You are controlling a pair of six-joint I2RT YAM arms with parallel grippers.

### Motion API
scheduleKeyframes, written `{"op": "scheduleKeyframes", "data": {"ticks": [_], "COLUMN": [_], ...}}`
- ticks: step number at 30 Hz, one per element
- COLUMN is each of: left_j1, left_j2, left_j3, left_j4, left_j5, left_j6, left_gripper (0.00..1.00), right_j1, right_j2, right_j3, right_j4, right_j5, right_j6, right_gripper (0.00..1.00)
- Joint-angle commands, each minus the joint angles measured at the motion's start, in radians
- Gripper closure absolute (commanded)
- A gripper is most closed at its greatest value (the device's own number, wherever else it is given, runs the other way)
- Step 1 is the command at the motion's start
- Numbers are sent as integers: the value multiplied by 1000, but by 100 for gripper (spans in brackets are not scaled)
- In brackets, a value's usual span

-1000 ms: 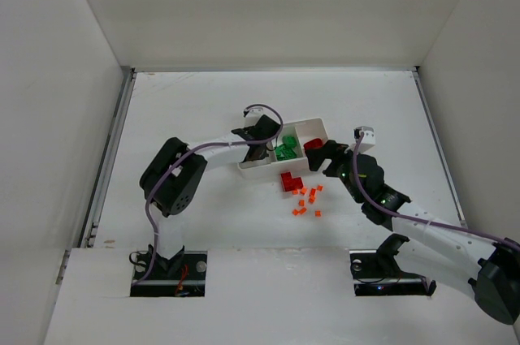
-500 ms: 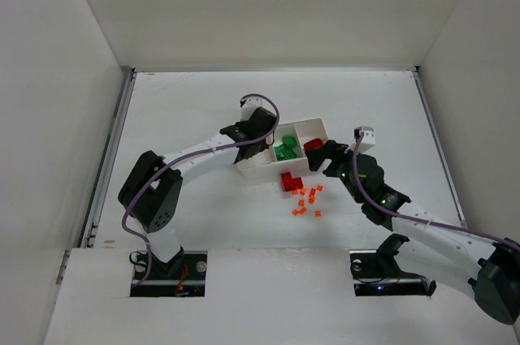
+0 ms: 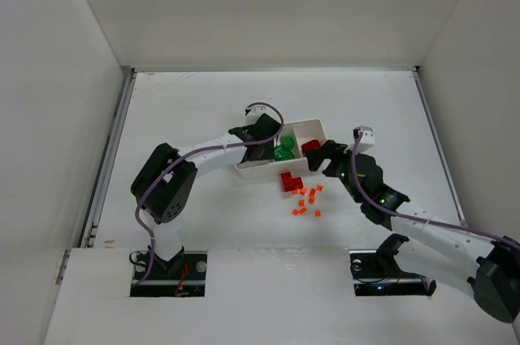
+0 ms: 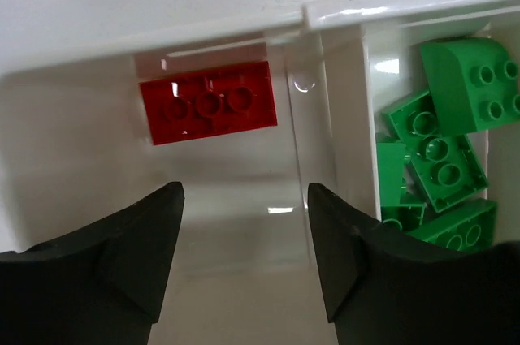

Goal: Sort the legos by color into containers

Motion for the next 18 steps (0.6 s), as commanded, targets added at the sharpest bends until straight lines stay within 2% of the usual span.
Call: {"op": "scheduleKeyframes", "data": {"ticks": [1, 6, 11, 18], "left_j1": [10, 12, 6, -5], "left_j2": [12, 51, 71, 97], "left_j3": [19, 2, -59, -125], "left_j4": [20, 86, 181, 325], "left_j5": [1, -25, -134, -204], "left_j6": [-31, -57, -83, -96], "left_gripper": [37, 34, 34, 47], "right_j1": [5, 7, 10, 14], "right_j2": [5, 9, 14, 15], "right_j3": [22, 25, 25, 22], "right_j4": [59, 60, 63, 77], "right_j5": [-5, -5, -6, -11], "right_j6": [-4, -6, -7, -9], "right_gripper": [10, 10, 10, 10]}}
